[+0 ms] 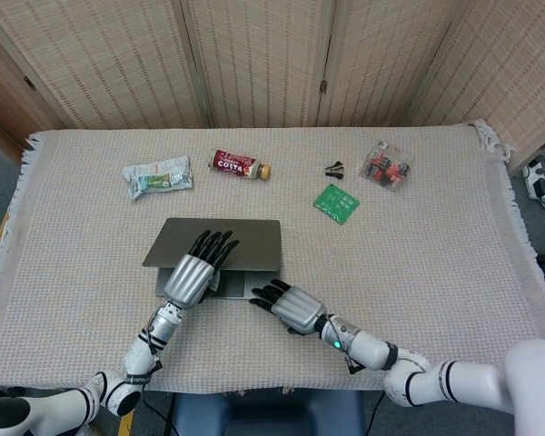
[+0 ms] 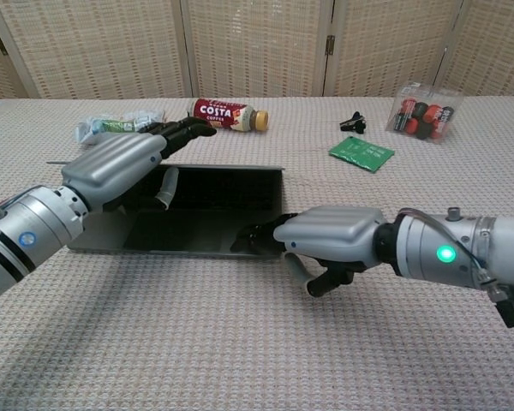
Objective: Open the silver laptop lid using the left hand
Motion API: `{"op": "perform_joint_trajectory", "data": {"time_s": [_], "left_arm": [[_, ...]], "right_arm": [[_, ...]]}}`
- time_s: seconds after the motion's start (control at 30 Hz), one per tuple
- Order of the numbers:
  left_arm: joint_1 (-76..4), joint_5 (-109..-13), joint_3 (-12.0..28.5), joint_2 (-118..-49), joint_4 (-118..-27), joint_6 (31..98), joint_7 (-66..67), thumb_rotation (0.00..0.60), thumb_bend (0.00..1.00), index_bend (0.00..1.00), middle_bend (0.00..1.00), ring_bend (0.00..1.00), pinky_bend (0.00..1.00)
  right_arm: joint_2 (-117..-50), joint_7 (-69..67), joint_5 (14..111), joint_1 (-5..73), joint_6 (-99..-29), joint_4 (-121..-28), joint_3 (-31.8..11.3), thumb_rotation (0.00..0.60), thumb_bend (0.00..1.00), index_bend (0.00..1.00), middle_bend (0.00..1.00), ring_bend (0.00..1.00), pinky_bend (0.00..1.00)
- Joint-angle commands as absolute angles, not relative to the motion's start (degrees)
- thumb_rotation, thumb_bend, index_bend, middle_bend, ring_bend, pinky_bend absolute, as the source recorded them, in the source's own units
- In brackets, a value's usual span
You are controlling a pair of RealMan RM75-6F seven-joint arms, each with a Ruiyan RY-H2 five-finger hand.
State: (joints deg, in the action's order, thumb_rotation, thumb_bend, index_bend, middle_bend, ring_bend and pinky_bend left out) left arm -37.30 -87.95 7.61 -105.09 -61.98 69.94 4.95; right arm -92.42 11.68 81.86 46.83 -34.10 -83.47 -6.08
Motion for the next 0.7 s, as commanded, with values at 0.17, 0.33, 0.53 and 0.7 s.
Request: {"op": "perform_joint_trajectory", "data": {"time_s": [0.17, 0.33, 0.53, 0.7], "left_arm": [[-37.5, -87.4, 7.8, -104.7, -62.3, 69.8, 5.4, 0.6, 0.88, 0.0, 0.0, 0.0, 0.0], [-37.6, -87.0, 8.1, -104.4, -62.4, 69.9, 5.8, 0.6, 0.87, 0.0, 0.0, 0.0, 0.0], [-38.0, -86.3, 8.6, -104.0, -62.8, 69.5, 6.8, 0.6, 0.78, 0.0, 0.0, 0.0, 0.0], [-38.4, -85.8, 9.1, -103.5, -63.2, 69.2, 8.6, 0.6, 0.64, 0.0, 0.0, 0.0, 0.0]], "right_arm": [[-94.9, 14.8, 78.8, 48.8, -33.3, -81.9, -5.8, 0.6, 1.0, 0.0, 0.0, 0.06, 0.0], [-95.5, 16.2, 77.3, 49.6, -33.5, -81.8, -5.2, 0.6, 1.0, 0.0, 0.0, 0.05, 0.0], [-95.9, 17.6, 75.2, 50.2, -33.9, -81.8, -4.9, 0.6, 1.0, 0.0, 0.0, 0.06, 0.0], [-96.2, 18.9, 73.7, 50.9, -34.2, -81.9, -4.6, 0.6, 1.0, 0.0, 0.0, 0.09, 0.0]]}}
